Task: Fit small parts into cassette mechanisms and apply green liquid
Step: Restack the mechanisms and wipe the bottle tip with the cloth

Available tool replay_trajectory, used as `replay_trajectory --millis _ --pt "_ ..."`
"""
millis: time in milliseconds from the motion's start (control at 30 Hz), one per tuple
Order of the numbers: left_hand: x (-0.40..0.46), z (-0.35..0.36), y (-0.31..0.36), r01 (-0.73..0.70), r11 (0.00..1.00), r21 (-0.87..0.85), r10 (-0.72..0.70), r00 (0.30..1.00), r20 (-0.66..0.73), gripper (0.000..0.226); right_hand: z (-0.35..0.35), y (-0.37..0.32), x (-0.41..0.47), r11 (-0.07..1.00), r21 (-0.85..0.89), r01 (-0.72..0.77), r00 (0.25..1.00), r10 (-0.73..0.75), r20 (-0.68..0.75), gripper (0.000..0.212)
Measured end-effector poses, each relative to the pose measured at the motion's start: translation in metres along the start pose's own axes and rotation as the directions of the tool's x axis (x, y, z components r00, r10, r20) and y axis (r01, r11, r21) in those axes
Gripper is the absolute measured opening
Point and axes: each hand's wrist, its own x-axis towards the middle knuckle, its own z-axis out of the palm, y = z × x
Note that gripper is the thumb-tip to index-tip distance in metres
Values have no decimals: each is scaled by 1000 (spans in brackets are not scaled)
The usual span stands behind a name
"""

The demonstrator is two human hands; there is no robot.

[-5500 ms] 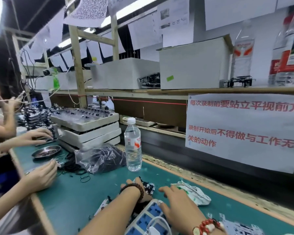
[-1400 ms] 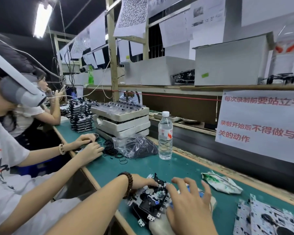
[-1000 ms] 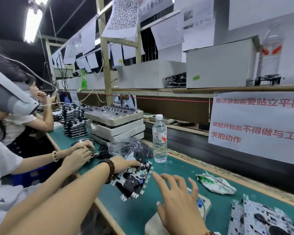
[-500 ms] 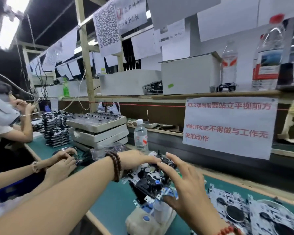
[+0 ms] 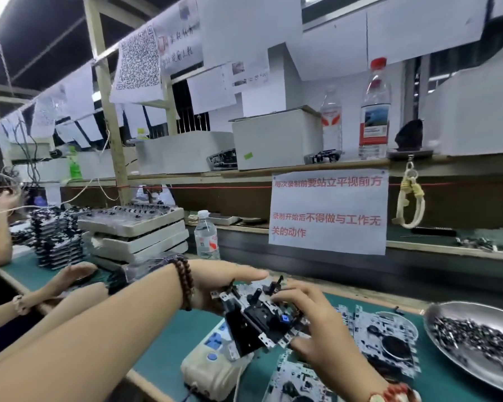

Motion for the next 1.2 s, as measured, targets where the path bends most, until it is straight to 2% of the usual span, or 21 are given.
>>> replay_trajectory --millis 100,167,233,300,367,467,600,700,767,867,900,967,1067,1133,1200 --pt "3 10 3 47 994 -94 -48 999 -9 54 -2 9 -11 994 67 -82 994 87 -67 62" --pt "9 18 2 70 973 -220 -77 997 -21 51 -2 18 -16 985 89 -150 985 157 -78 62" --pt "13 25 -2 75 948 -310 -83 997 -11 46 -2 27 -21 973 95 -211 973 218 -76 57" --pt "17 30 -5 63 937 -345 -60 998 21 52 -3 36 -26 951 140 -277 955 289 -72 45" --pt "19 33 -6 54 922 -382 -32 997 65 59 -4 42 -30 889 271 -369 915 399 -64 36" --pt "23 39 -10 1 893 -449 37 996 77 67 -8 45 -33 755 477 -450 843 536 -52 38" --pt "32 57 -20 -147 817 -558 240 966 97 50 -12 49 -36 616 658 -434 789 612 -52 23" --pt "41 70 -21 -267 895 -357 278 960 -22 60 -12 48 -37 426 809 -405 735 678 11 23" --pt "46 78 -21 -340 924 -176 325 939 -107 68 -13 45 -37 386 842 -378 737 676 21 18" --pt "54 84 -24 -432 901 -45 414 885 -214 84 -11 47 -38 381 838 -390 729 683 29 21" --pt "55 86 -24 -457 889 18 446 858 -255 89 -9 46 -38 347 853 -391 719 694 47 23" --pt "57 91 -24 -481 851 208 524 793 -310 97 -7 44 -36 205 908 -365 676 730 107 20" --pt "60 95 -24 -474 800 369 591 728 -347 94 -6 41 -35 45 948 -315 614 772 167 13" --pt "60 95 -23 -460 790 405 602 706 -373 87 -6 41 -37 22 951 -308 621 762 183 12" --pt "62 95 -24 -433 780 452 608 695 -383 69 -5 40 -43 20 947 -319 623 758 194 22"
